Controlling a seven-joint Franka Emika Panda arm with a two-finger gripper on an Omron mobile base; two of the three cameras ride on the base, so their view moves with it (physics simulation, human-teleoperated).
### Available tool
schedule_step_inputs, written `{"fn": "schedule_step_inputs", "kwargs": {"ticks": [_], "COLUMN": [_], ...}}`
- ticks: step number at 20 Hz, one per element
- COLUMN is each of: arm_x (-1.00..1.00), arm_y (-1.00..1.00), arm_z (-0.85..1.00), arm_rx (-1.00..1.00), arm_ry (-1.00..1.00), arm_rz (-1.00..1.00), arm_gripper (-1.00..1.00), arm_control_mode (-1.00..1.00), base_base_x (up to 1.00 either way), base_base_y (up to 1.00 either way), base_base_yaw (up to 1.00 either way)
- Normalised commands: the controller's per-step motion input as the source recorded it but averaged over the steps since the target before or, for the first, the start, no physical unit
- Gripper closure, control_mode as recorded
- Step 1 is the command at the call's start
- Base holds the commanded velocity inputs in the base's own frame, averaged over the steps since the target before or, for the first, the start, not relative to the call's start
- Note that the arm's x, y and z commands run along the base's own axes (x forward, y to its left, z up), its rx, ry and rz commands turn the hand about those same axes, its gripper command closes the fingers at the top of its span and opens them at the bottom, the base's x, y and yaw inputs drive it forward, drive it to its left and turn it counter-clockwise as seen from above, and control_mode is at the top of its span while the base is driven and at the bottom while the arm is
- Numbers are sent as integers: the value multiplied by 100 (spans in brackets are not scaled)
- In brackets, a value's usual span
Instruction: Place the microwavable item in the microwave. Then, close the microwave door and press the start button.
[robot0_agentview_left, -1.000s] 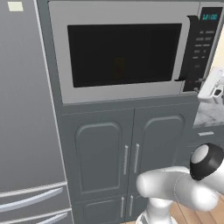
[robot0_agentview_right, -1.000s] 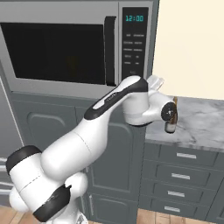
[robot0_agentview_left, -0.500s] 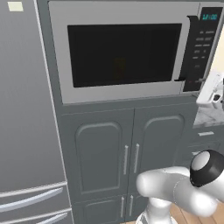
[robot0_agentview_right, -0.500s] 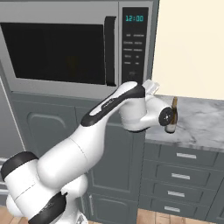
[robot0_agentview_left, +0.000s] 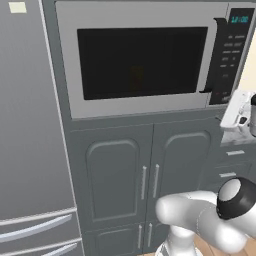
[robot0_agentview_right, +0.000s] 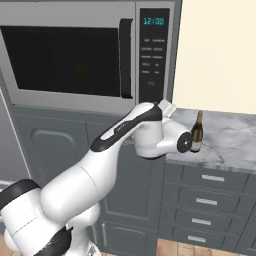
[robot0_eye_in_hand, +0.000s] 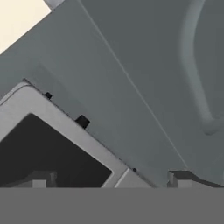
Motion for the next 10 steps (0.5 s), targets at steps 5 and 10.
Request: {"fn": "schedule_step_inputs", "kwargs": {"ticks": [5,10], "arm_x": [2,-5], "arm_y": [10,0], "arm_z": [-8,12], "arm_rx": [0,0], "arm_ry": [0,-8], "arm_rz": [6,0], "arm_gripper": [-100,-100], "arm_control_mode": [-100,-100], "base_base_x": [0,0], "base_base_y": [0,0], "base_base_yaw": [0,0]}}
